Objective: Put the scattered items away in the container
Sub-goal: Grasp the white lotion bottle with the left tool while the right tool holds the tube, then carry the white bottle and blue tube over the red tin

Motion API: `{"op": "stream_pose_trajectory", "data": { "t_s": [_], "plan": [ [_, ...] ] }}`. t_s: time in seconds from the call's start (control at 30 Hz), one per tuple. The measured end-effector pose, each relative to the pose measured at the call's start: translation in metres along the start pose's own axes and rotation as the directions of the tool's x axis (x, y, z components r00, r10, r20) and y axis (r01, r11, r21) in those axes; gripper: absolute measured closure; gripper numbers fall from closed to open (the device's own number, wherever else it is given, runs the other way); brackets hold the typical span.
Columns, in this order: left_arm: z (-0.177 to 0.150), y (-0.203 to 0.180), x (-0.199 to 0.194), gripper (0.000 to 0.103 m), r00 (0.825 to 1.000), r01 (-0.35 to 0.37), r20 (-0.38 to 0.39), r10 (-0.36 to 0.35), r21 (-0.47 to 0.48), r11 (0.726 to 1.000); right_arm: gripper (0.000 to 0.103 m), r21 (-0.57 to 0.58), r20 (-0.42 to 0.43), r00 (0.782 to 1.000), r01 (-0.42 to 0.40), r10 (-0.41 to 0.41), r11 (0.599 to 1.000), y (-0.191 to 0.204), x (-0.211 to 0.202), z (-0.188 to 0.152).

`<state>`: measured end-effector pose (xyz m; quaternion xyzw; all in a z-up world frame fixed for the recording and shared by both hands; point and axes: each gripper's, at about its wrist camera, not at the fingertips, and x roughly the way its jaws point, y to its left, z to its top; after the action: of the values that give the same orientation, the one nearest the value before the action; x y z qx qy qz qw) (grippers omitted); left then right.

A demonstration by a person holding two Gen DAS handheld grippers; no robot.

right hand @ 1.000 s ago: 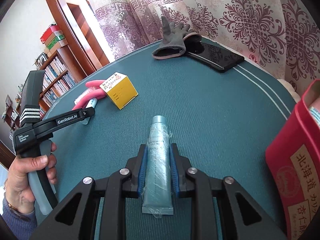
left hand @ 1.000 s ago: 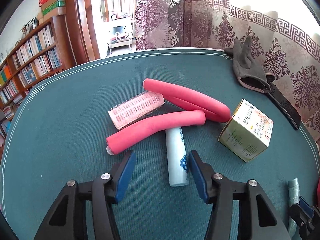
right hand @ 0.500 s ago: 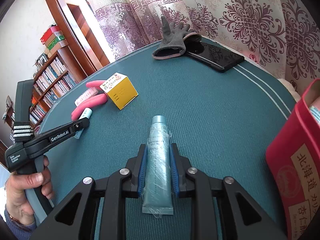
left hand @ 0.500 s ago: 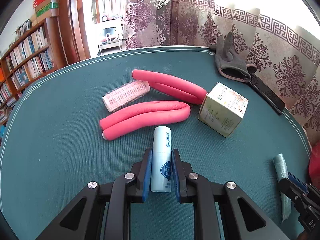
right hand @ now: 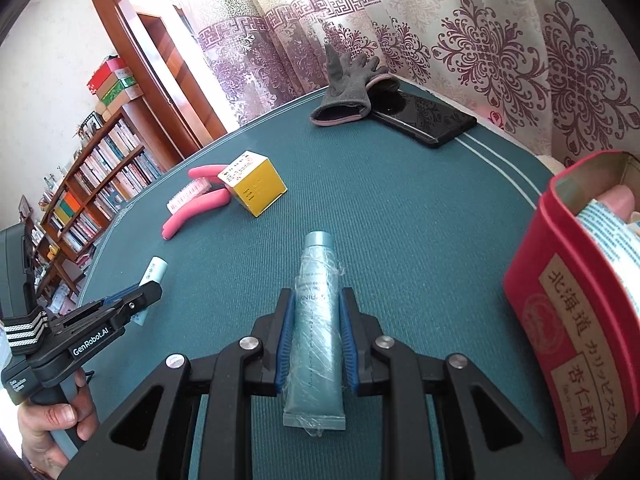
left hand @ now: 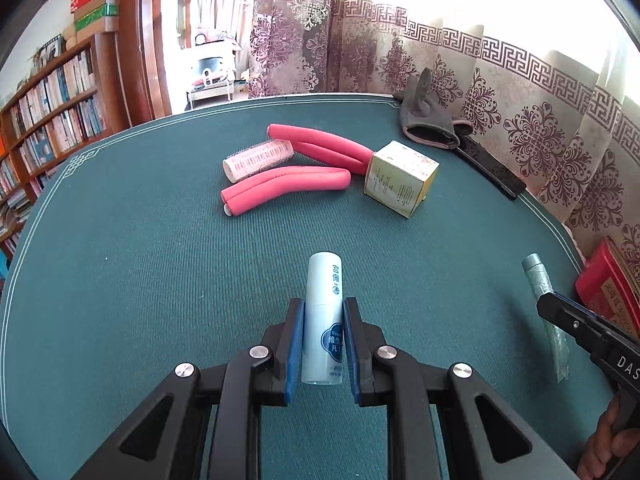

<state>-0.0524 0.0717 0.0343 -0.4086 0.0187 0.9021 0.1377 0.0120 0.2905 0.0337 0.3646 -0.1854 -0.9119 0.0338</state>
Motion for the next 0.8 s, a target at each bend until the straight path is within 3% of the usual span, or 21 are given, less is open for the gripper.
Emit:
{"op": "stream_pose_trajectory", "data": {
  "t_s": [0.27,0.5,0.67,0.8],
  "plan": [
    [-0.002,-0.025,-0.023,0.083,0.998,0.057,0.022,-0.058,0.044,0.997,0.078,-0.052,0.1,0.995,0.033,-0.027,0.998,0.002,-0.066,-0.007],
    [-0.001,-0.065,-0.041,0.083,0.993,0.111,0.036,-0.116,0.109,0.988,0.078,-0.014,0.218,0.968,0.133,-0.127,0.991,-0.032,-0.134,-0.011],
    [-0.006,-0.1,-0.046,0.083,0.988,0.146,0.023,-0.151,0.164,0.976,0.078,0.043,0.223,0.954,0.194,-0.199,0.98,-0.073,-0.161,-0.019],
    [-0.007,-0.127,-0.051,0.083,0.984,0.172,0.015,-0.178,0.207,0.963,0.077,0.102,0.187,0.966,0.163,-0.18,0.981,-0.101,-0.165,-0.027]
  ]
}}
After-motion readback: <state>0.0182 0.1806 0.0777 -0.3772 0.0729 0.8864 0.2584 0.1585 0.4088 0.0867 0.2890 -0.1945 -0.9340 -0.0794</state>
